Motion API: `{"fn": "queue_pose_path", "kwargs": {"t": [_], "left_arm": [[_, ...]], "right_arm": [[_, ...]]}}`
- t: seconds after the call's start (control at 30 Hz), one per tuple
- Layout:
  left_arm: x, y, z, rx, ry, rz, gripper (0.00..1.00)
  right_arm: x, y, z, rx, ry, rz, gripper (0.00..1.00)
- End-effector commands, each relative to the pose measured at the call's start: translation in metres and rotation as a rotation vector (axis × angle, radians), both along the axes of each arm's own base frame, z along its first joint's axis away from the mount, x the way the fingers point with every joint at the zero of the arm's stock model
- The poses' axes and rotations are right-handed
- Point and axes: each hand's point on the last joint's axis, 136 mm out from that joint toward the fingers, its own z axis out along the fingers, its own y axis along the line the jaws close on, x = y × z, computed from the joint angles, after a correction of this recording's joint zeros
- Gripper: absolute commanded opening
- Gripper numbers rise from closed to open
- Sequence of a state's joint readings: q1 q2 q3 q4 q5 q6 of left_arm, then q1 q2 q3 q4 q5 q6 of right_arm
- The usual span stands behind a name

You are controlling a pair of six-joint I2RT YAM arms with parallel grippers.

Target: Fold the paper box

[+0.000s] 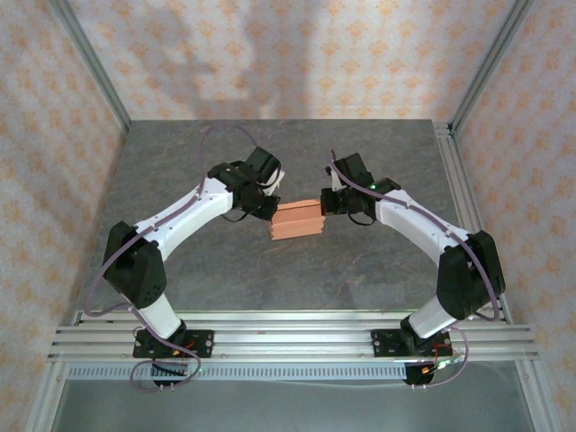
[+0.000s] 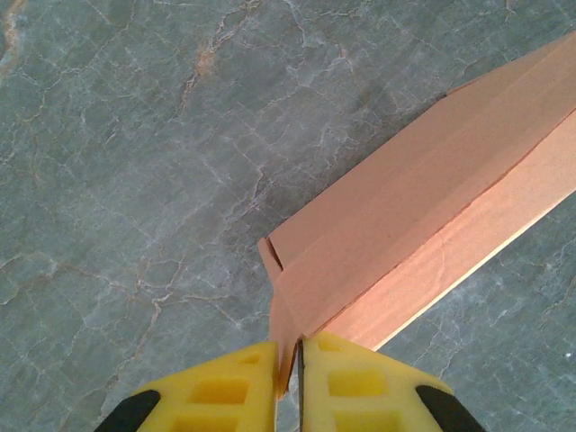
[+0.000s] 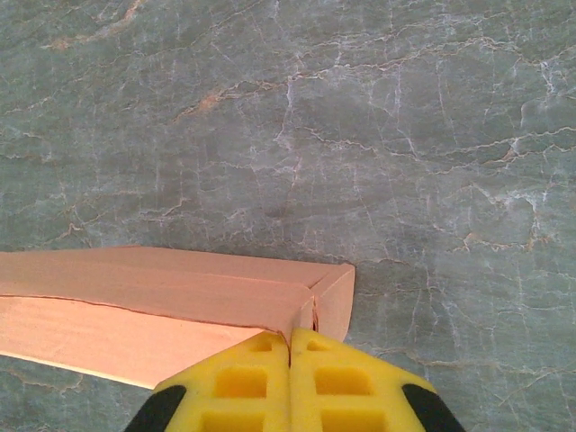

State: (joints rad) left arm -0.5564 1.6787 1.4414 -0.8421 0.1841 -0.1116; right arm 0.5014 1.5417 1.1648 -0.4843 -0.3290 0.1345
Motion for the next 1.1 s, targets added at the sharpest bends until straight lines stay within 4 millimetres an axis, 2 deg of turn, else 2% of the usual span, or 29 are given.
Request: {"fn": "queue_pose_path", "kwargs": {"t": [0.0, 0.1, 0.33, 0.47, 0.7, 0.87, 1.07], "left_arm": [[0.001, -0.005, 0.003, -0.030, 0.029, 0.049, 0.14], [0.001, -0.007, 0.002, -0.056, 0.046, 0.100, 0.10], [0.005, -0.028, 0.013, -0.218, 0.059, 0.170, 0.08], [0.008, -0.030, 0.012, -0.238, 0.089, 0.240, 0.03], [0.014, -0.037, 0.013, -0.295, 0.135, 0.351, 0.04], [0.018, -0.042, 0.006, -0.317, 0.141, 0.377, 0.03], [0.016, -0.034, -0.006, -0.269, 0.137, 0.371, 0.04]], "right_arm": [[0.001, 0.002, 0.000, -0.018, 0.006, 0.006, 0.00], [0.002, 0.002, 0.001, -0.016, 0.005, 0.007, 0.00], [0.001, 0.003, -0.001, -0.016, 0.010, 0.011, 0.00], [0.000, 0.003, -0.001, -0.018, 0.006, 0.014, 0.00], [-0.001, 0.001, -0.004, -0.034, 0.003, 0.008, 0.00], [-0.001, 0.002, -0.005, -0.026, 0.003, 0.007, 0.00], [-0.004, 0.001, -0.009, -0.018, -0.012, 0.018, 0.00]]}}
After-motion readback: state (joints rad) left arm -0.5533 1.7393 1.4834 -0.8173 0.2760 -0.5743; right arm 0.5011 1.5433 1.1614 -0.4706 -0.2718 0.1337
